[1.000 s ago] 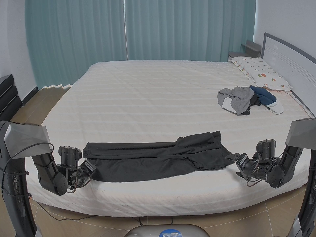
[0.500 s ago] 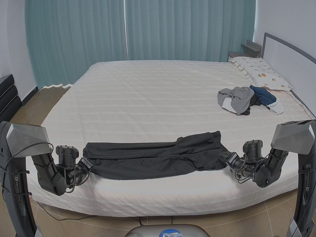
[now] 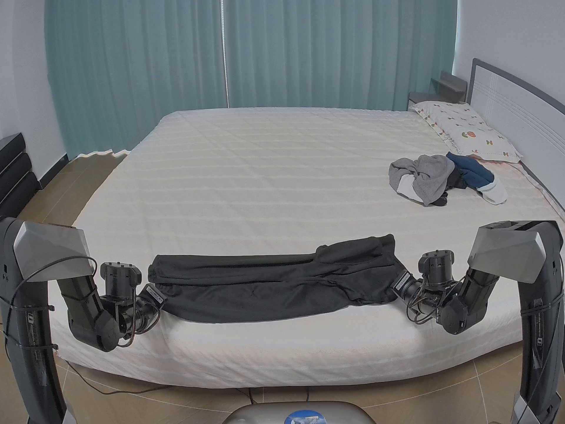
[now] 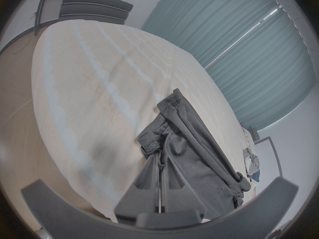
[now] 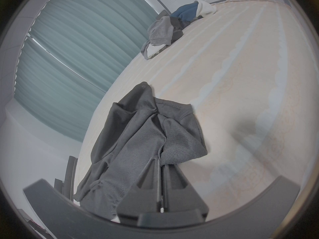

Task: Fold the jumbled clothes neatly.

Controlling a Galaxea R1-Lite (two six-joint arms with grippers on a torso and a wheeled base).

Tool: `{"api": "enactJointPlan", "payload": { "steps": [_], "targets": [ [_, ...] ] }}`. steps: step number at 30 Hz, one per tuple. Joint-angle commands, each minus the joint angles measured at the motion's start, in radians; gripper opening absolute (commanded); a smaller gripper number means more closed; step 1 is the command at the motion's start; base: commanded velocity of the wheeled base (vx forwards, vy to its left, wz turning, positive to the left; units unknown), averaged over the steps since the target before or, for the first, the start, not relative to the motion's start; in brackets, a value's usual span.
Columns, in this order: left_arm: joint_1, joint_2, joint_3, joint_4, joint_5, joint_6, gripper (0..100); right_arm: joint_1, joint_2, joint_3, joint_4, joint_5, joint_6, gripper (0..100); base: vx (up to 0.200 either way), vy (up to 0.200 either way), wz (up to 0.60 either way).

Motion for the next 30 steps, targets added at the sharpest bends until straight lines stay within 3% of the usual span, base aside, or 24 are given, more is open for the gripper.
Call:
{"api": "enactJointPlan", "payload": {
  "steps": [1,9,15,21,30],
  "targets": [
    [0.003,0.001,-0.002,-0.001,0.0,0.001,0,0.003,-0.006,0.025,-0.001,-0.008,-0.003,0,0.0,0.0,0.0],
    [0.012,-0.012,0.005,-0.002,0.002,0.012,0,0.015,-0.086,0.112,-0.001,-0.007,0.0,0,0.0,0.0,0.0],
    [0.052,-0.043,0.018,0.004,0.002,0.084,0,0.041,-0.19,0.211,0.005,-0.007,0.001,0,0.0,0.0,0.0],
    [0.089,-0.055,0.023,0.013,-0.001,0.132,0,0.069,-0.186,0.261,0.008,-0.007,0.006,0,0.0,0.0,0.0],
    [0.075,-0.054,0.066,0.015,-0.013,0.145,0,0.069,-0.16,0.264,0.013,-0.008,0.004,0,0.0,0.0,0.0]
  ]
}}
